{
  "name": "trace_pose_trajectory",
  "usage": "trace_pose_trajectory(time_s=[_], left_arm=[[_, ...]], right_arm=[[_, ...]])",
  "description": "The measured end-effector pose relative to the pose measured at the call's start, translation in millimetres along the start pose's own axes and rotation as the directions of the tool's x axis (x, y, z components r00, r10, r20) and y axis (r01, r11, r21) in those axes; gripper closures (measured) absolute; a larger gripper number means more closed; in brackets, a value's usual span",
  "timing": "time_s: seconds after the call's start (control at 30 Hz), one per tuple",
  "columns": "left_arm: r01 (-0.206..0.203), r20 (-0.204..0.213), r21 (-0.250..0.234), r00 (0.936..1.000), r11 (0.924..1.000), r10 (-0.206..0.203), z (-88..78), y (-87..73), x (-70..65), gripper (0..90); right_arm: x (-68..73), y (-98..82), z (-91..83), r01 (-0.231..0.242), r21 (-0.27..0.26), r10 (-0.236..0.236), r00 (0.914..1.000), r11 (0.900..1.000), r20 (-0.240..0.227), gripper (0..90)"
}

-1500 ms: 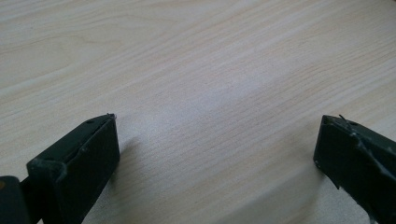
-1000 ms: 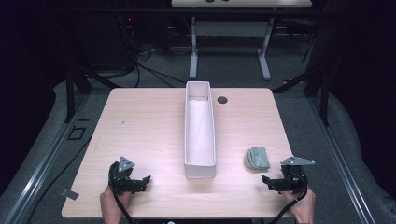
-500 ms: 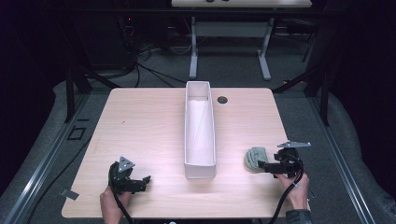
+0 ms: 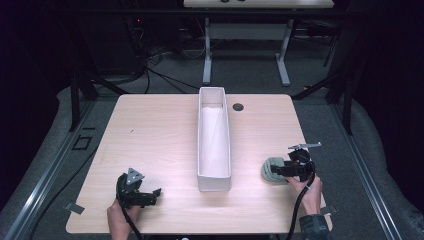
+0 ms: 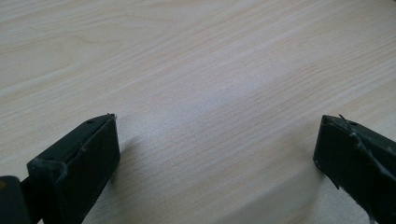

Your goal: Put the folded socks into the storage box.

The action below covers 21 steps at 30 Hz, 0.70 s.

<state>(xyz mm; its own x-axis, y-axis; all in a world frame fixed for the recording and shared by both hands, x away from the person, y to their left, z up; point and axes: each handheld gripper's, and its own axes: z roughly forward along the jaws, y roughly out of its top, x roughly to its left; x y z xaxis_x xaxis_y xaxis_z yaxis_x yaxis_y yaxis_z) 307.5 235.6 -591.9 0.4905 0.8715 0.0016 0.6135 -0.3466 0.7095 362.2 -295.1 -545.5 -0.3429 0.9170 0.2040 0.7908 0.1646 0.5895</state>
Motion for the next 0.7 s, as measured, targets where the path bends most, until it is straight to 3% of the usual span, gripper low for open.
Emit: trace_pose_trajectory(time_s=[0.27,0.47,0.7], left_arm=[[0.004,-0.001,-0.002,1.0000,1.0000,-0.004,0.0,-0.2,-0.4,0.2],[0.004,-0.001,-0.002,1.0000,1.0000,-0.004,-0.1,-0.3,-0.5,0.2],[0.005,-0.002,-0.001,1.0000,1.0000,-0.005,-0.3,-0.4,-0.6,0.2]], right_arm=[[9.1,-1.2,14.1,0.033,0.067,-0.035,0.9988,0.997,0.034,46.3],[16.3,-4.9,15.4,0.064,0.054,-0.067,0.9962,0.997,0.055,58.3],[21.1,-6.3,14.9,0.102,0.050,-0.105,0.9924,0.993,0.063,64.6]])
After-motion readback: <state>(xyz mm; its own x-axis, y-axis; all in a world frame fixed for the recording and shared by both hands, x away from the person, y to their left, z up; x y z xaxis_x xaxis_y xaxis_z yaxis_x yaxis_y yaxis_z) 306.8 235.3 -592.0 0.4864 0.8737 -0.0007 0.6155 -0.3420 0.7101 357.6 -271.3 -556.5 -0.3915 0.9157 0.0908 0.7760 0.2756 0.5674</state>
